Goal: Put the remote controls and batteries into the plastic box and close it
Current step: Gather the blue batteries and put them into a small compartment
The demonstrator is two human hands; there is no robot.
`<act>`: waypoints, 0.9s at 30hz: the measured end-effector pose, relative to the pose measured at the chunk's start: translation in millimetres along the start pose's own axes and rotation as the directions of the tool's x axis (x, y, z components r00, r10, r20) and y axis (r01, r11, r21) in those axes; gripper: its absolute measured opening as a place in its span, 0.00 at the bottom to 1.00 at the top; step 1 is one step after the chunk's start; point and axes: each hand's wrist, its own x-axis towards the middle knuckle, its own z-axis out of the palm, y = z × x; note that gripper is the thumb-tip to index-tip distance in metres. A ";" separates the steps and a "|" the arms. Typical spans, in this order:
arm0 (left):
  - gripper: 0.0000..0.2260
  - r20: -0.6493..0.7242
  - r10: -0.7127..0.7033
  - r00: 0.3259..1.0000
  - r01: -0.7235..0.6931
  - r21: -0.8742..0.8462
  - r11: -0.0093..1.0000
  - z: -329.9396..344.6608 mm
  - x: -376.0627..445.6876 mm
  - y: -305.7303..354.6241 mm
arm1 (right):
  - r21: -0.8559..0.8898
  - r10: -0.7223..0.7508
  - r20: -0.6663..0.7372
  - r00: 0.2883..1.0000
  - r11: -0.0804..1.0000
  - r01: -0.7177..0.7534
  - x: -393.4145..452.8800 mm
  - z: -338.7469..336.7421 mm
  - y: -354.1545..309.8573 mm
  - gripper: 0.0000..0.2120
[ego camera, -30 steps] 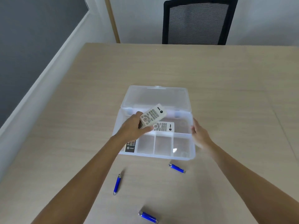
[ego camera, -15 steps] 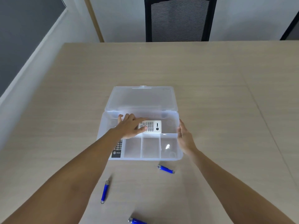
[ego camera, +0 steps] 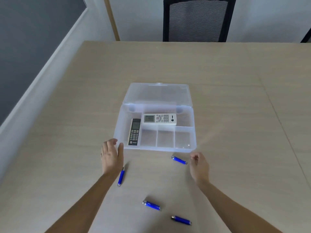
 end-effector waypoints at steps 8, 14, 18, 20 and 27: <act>0.18 0.364 -0.234 0.902 0.051 0.448 0.893 15.6 -68.0 -43.2 | -0.616 -0.083 0.370 0.925 0.724 0.311 -3.7 19.7 -16.3 0.07; 0.07 0.647 0.005 0.763 -0.096 0.105 0.990 3.1 -101.8 -15.8 | -0.465 -0.055 0.660 0.749 0.753 0.465 -52.4 -8.8 -13.8 0.07; 0.18 0.755 0.315 0.575 -0.501 0.020 0.865 9.8 -138.2 -16.4 | -0.448 -0.026 0.747 0.664 0.718 0.533 -95.4 -41.3 8.9 0.06; 0.27 0.797 0.335 0.502 -0.653 0.096 0.751 16.5 -144.1 -24.3 | -0.486 0.024 0.770 0.638 0.669 0.563 -108.4 -45.2 26.5 0.06; 0.10 0.701 0.425 0.573 -0.701 0.150 0.698 22.4 -139.9 -16.8 | -0.593 0.077 0.726 0.684 0.574 0.565 -126.4 -34.8 38.9 0.08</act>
